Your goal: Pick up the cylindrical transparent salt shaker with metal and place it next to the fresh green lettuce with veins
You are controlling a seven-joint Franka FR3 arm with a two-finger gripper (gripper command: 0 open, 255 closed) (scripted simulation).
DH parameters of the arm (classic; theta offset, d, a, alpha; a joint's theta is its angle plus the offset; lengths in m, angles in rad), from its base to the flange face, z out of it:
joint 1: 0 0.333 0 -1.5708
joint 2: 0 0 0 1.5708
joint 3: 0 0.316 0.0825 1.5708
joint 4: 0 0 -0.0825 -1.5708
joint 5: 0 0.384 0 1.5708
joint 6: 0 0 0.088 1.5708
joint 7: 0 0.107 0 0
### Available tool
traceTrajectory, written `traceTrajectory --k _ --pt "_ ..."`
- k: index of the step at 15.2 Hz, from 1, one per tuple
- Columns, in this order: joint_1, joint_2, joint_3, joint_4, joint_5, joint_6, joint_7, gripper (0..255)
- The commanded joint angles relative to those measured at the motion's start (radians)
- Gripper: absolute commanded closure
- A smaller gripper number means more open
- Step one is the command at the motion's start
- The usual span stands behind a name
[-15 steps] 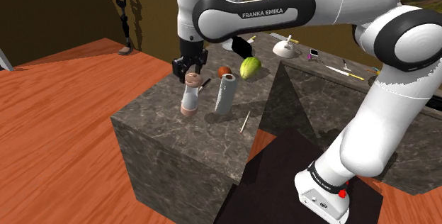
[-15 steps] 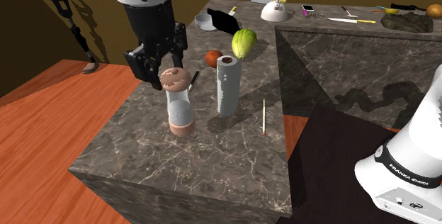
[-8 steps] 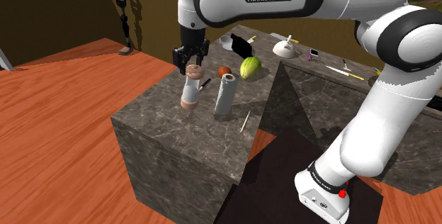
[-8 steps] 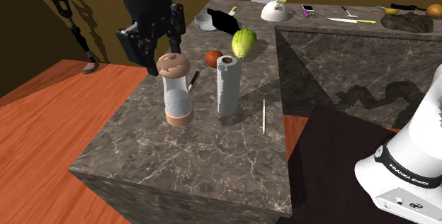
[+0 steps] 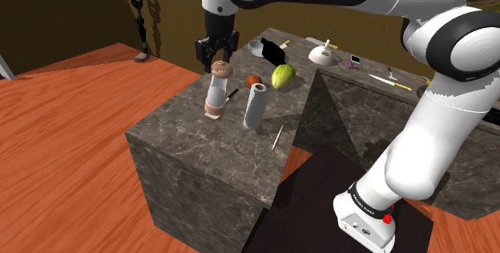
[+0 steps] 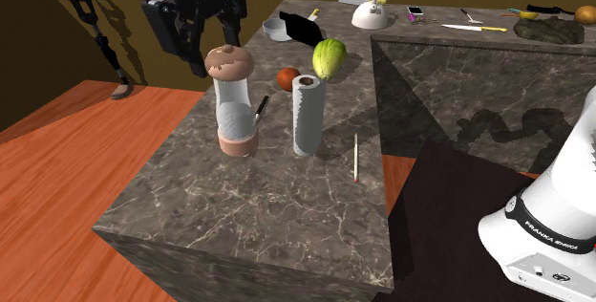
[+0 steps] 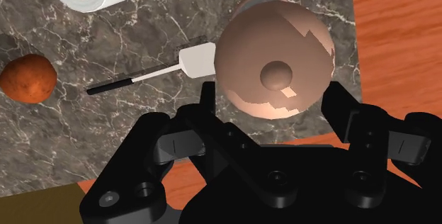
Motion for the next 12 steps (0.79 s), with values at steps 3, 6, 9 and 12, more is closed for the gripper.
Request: traceTrajectory --k 3,6,9,12 --pt "0.006 0.012 0.002 0.067 -0.004 -0.057 -0.002 255" --pt "0.012 0.022 0.003 0.121 -0.008 -0.102 -0.003 255" --pt "0.018 0.035 0.005 0.18 -0.014 -0.148 -0.005 255" --pt "0.027 0.052 0.006 0.244 -0.022 -0.196 -0.005 255"
